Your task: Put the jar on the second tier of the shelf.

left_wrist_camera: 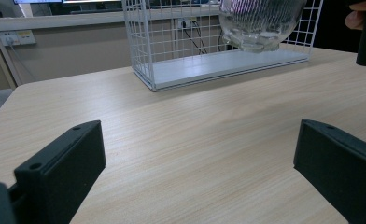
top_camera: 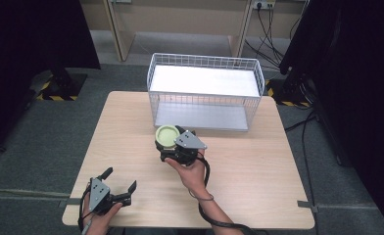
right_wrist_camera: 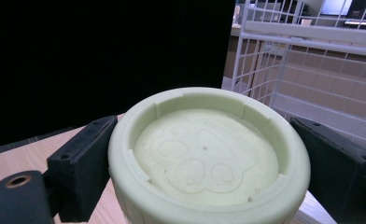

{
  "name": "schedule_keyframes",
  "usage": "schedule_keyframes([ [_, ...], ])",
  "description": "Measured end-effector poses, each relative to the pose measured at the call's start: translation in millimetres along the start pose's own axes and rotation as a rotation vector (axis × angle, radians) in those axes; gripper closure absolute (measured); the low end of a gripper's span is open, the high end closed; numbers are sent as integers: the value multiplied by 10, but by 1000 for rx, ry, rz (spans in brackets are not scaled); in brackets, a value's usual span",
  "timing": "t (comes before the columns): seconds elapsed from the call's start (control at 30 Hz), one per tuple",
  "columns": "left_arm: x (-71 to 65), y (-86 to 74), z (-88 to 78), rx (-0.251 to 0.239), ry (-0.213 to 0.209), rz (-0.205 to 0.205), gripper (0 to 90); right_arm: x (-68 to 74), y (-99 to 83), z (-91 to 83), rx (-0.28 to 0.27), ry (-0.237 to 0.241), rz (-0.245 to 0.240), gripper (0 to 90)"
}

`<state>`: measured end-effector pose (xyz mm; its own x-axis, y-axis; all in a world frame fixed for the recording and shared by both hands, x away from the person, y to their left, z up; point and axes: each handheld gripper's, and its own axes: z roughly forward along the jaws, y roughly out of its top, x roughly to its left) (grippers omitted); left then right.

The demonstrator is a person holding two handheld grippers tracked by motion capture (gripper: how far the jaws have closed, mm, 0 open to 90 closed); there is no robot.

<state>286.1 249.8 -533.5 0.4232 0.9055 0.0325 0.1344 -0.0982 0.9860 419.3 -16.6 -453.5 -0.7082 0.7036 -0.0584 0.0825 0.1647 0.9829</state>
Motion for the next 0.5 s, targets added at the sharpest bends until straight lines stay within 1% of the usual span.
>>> schedule_keyframes([
  [0.5,1,0,0,0,0,-1,17,-101,167,-65,-29,-26,-4,116],
])
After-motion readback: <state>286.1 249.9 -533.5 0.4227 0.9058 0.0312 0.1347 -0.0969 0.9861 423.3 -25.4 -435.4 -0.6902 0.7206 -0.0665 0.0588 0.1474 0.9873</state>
